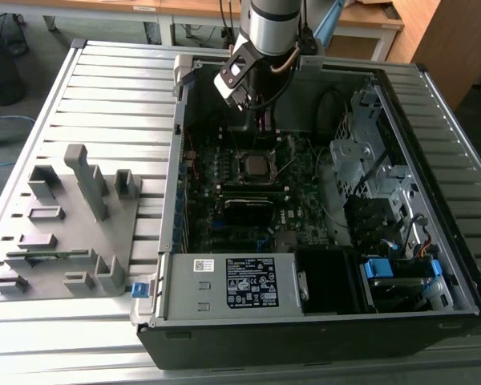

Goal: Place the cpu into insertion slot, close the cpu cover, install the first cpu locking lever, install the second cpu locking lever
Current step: 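Close the cpu cover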

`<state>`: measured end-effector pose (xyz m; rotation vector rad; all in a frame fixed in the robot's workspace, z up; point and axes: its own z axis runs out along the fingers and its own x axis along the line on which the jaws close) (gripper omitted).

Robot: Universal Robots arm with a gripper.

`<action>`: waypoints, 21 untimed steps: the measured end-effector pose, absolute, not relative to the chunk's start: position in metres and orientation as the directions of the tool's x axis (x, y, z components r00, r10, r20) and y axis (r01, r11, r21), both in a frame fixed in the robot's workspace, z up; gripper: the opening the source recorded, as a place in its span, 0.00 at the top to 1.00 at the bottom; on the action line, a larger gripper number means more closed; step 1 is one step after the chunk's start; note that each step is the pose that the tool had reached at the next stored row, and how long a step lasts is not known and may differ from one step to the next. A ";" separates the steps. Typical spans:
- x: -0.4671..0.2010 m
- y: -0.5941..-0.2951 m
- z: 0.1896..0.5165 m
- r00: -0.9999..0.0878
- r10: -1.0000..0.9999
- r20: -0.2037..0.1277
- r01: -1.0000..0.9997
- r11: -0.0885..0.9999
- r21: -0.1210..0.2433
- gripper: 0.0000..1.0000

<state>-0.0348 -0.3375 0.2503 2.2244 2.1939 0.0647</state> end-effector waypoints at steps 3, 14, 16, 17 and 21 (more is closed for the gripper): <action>-0.035 -0.337 0.251 0.013 1.000 0.018 0.999 -0.014 0.041 0.89; -0.030 -0.337 0.251 0.013 1.000 0.018 0.999 -0.014 0.041 0.89; -0.030 -0.337 0.251 0.014 1.000 0.018 0.999 -0.014 0.041 0.89; -0.030 -0.337 0.252 0.014 1.000 0.018 0.999 -0.014 0.041 0.89; -0.030 -0.337 0.256 0.013 1.000 0.018 0.999 -0.014 0.041 0.89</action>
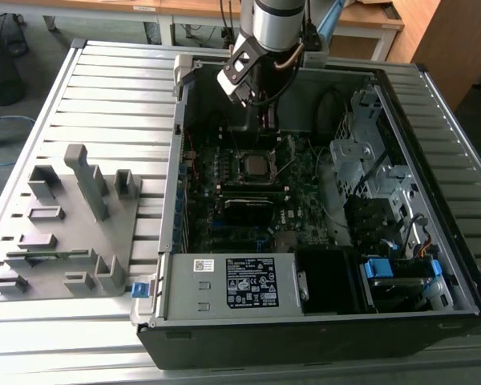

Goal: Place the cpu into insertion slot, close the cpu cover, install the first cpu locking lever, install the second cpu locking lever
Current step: 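Close the cpu cover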

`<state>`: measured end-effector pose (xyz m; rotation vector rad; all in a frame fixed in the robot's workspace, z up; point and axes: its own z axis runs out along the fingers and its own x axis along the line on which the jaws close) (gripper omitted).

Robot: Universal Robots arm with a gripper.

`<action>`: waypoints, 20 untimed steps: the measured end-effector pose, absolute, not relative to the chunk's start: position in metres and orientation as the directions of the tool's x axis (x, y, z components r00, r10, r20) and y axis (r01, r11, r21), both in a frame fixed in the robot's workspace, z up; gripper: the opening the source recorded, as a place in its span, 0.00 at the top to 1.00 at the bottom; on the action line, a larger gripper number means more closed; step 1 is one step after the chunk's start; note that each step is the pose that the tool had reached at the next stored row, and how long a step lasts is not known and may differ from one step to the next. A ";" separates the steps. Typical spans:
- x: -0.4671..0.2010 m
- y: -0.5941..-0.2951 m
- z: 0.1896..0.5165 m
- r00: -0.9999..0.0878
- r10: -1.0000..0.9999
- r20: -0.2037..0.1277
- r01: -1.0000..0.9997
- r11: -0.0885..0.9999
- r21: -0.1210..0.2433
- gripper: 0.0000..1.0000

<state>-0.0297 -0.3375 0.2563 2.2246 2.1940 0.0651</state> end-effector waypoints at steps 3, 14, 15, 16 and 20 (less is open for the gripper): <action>-0.030 -0.337 0.260 0.013 1.000 0.018 0.999 -0.014 0.041 0.89; -0.030 -0.337 0.262 0.013 1.000 0.018 0.999 -0.014 0.041 0.89; -0.030 -0.337 0.262 0.013 1.000 0.018 0.999 -0.014 0.041 0.89; -0.030 -0.337 0.263 0.013 1.000 0.018 0.999 -0.014 0.041 0.89; -0.030 -0.337 0.264 0.013 1.000 0.018 0.999 -0.014 0.041 0.89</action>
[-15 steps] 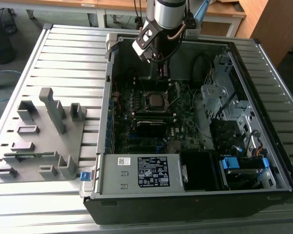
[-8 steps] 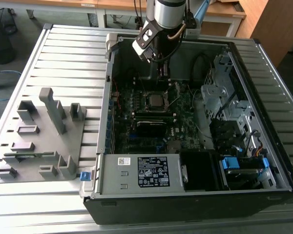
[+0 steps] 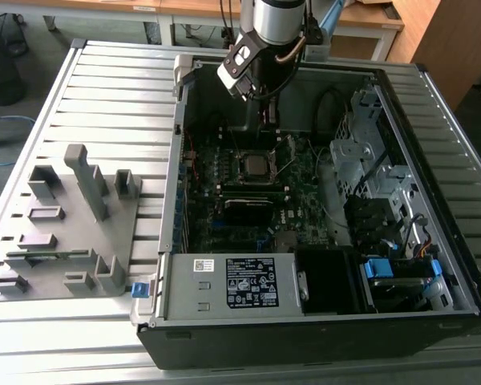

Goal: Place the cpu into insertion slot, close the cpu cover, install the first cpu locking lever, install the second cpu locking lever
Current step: 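Close the cpu cover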

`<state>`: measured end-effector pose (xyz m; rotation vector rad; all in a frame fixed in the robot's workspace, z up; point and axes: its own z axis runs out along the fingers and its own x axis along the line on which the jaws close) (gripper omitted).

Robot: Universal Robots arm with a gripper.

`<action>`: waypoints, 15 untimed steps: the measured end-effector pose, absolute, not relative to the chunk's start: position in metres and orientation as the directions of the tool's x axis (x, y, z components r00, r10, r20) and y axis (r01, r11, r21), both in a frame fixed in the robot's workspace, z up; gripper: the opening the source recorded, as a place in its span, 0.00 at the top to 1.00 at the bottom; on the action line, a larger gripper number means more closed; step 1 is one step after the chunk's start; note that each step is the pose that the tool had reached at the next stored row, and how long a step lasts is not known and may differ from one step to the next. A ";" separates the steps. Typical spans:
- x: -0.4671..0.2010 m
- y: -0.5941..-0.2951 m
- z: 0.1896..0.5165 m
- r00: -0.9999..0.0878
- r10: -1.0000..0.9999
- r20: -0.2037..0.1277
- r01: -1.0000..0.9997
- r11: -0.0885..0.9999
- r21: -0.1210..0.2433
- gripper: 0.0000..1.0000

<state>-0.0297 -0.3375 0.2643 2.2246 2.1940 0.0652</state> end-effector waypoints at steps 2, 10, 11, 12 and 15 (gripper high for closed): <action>-0.030 -0.337 0.265 0.013 1.000 0.018 0.999 -0.014 0.041 0.89; -0.030 -0.337 0.266 0.013 1.000 0.018 0.999 -0.014 0.041 0.89; -0.030 -0.337 0.266 0.013 1.000 0.018 0.999 -0.014 0.041 0.89; -0.029 -0.337 0.266 0.013 1.000 0.018 0.999 -0.014 0.041 0.89; -0.028 -0.337 0.266 0.013 1.000 0.018 0.999 -0.014 0.041 0.89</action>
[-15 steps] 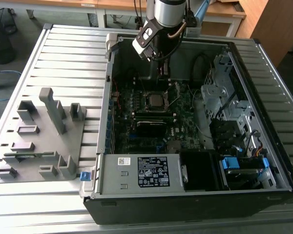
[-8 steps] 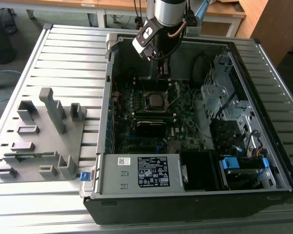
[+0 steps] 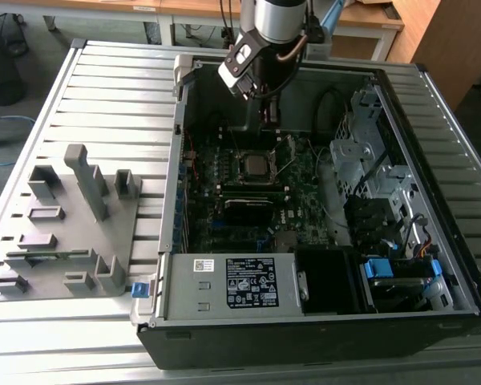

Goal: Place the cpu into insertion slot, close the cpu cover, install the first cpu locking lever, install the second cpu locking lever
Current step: 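Close the cpu cover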

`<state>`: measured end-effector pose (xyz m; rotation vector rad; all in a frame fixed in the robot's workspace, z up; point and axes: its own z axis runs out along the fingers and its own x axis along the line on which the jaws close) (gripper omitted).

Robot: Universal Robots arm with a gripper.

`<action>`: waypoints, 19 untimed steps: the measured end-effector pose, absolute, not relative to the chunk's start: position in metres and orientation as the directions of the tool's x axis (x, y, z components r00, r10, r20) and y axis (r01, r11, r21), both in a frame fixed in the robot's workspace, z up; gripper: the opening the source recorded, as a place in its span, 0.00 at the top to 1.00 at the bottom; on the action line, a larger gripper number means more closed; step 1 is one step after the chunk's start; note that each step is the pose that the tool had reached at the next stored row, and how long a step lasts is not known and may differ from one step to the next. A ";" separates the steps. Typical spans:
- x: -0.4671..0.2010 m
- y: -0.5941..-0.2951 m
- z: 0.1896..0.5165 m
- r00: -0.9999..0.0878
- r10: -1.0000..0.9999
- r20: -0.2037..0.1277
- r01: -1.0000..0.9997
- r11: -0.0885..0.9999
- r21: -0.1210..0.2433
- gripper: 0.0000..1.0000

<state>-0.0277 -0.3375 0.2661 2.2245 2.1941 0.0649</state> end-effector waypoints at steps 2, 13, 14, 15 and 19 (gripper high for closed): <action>-0.026 -0.337 0.266 0.013 1.000 0.018 0.999 -0.014 0.041 0.89; -0.012 -0.337 0.266 0.013 1.000 0.018 0.999 -0.014 0.041 0.89; -0.010 -0.337 0.266 0.013 1.000 0.018 0.999 -0.014 0.041 0.89; -0.009 -0.337 0.266 0.014 1.000 0.018 0.999 -0.014 0.041 0.89; -0.004 -0.337 0.266 0.013 1.000 0.018 0.999 -0.014 0.041 0.89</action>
